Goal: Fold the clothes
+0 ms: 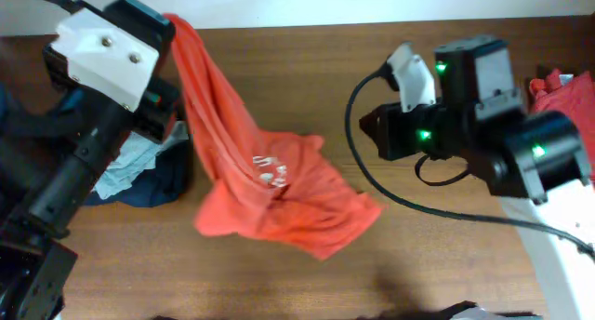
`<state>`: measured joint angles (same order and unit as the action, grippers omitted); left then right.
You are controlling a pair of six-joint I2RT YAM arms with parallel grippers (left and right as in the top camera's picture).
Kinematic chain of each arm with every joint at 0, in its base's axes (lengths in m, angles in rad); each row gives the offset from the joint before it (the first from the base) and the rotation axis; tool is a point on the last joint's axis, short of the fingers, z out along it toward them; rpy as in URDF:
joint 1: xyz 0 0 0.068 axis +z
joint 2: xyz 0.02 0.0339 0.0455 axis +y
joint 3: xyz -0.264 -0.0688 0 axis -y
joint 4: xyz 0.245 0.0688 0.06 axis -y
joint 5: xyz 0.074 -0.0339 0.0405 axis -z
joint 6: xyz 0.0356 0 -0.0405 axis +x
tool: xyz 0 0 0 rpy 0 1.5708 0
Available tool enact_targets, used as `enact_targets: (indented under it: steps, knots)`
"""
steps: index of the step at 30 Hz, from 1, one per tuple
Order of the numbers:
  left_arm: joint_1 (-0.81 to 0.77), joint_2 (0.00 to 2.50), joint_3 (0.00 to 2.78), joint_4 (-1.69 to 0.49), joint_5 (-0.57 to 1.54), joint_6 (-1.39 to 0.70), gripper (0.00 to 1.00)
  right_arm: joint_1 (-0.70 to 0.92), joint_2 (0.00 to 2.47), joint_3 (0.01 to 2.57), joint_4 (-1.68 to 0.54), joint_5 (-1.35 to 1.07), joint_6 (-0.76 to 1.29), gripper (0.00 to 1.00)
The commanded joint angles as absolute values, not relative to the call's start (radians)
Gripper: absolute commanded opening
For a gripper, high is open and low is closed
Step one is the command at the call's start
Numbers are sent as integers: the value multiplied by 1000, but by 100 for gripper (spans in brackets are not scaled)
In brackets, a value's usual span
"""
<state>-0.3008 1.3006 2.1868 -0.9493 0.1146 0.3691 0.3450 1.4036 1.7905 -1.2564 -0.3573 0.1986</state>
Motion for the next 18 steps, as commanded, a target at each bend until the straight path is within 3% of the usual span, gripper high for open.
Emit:
enact_targets:
  steps: [1, 6, 18]
  knots:
    - [-299, 1296, 2205, -907, 50, 353, 1, 362, 1434, 1779, -1297, -408, 90, 23]
    - [-299, 1296, 2205, -841, 31, 352, 1, 476, 1459, 1684, -1281, -415, 4, 39]
    - [-299, 1296, 2232, -680, -103, 299, 0, 655, 1460, 1341, -852, -478, 64, 44]
